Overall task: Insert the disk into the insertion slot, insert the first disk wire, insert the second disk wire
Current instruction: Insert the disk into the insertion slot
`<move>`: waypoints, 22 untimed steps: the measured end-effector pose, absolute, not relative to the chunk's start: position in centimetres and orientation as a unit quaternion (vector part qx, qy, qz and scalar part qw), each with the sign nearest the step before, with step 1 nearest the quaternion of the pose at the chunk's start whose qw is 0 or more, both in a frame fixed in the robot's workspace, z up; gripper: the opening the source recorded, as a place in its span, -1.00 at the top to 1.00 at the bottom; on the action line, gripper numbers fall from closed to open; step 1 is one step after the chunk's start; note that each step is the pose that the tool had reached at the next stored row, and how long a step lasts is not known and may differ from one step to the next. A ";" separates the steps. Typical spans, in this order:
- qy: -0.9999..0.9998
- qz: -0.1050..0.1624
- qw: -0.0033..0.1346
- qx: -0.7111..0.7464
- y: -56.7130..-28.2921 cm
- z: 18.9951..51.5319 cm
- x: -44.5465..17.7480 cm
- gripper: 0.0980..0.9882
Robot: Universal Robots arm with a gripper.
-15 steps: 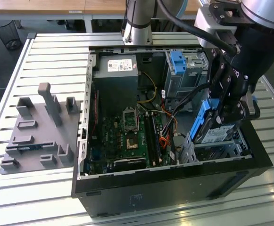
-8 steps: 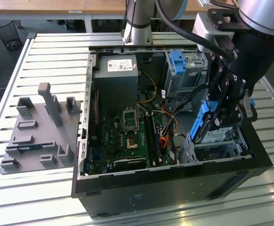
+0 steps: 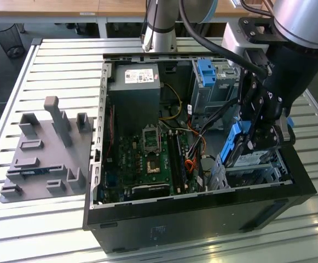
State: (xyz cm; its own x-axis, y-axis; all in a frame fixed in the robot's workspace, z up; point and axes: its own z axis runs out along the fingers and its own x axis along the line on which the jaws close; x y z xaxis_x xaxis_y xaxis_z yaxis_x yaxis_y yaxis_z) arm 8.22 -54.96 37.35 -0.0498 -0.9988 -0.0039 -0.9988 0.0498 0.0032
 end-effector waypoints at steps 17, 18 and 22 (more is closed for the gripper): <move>0.725 0.003 0.000 -0.689 -55.0 35.9 8.2 0.40; 0.724 0.003 0.000 -0.689 -55.0 35.9 8.2 0.40; 0.724 0.003 0.000 -0.689 -55.0 35.6 8.2 0.40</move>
